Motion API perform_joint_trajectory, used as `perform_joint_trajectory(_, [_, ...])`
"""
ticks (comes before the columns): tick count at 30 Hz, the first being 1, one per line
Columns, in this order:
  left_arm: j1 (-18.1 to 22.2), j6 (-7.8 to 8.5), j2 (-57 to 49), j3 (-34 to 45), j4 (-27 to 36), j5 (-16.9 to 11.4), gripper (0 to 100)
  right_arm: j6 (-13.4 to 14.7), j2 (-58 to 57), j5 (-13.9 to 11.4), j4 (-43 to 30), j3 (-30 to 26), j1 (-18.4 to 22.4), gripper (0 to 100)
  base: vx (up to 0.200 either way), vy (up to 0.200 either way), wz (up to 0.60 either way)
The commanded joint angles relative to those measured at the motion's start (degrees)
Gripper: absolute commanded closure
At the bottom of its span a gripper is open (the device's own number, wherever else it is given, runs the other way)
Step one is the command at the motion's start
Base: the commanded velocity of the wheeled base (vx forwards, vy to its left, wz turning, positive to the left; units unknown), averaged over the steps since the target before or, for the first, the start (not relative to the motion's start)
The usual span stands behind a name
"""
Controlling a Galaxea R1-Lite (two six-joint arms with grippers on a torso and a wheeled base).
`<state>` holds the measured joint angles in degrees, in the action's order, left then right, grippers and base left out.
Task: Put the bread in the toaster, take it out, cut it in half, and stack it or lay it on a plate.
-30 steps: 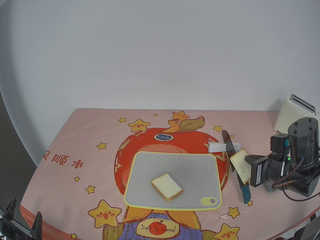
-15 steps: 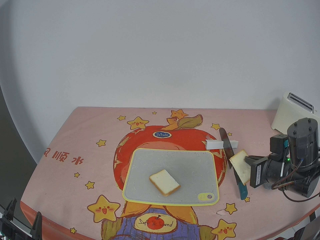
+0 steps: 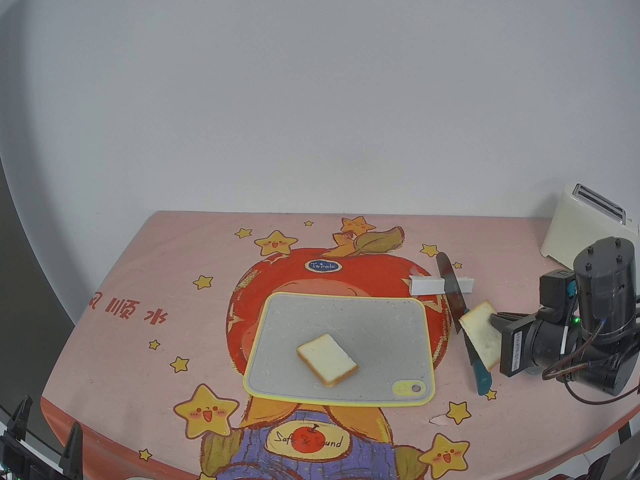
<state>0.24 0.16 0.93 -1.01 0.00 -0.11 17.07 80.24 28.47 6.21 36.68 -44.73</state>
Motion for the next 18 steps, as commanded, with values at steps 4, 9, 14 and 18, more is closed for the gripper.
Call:
perform_joint_trajectory(4, [0.11,0.02,-0.93,1.01,0.00,0.11,0,-0.02,0.09,0.01,-0.05,-0.03,-0.10,100,0.000,0.000,0.00])
perform_joint_trajectory(9, [0.11,0.02,-0.93,1.01,0.00,0.11,0,-0.02,0.01,0.01,-0.05,-0.03,-0.01,100,0.000,-0.200,0.00])
perform_joint_trajectory(14, [0.11,0.02,-0.93,1.01,0.00,0.02,0,-0.02,0.09,0.01,-0.05,-0.03,-0.01,100,0.000,-0.040,0.00])
perform_joint_trajectory(18, [0.11,0.02,-0.93,1.01,0.00,0.11,0,-0.10,0.09,0.01,-0.14,-0.03,-0.01,100,0.000,0.000,0.00])
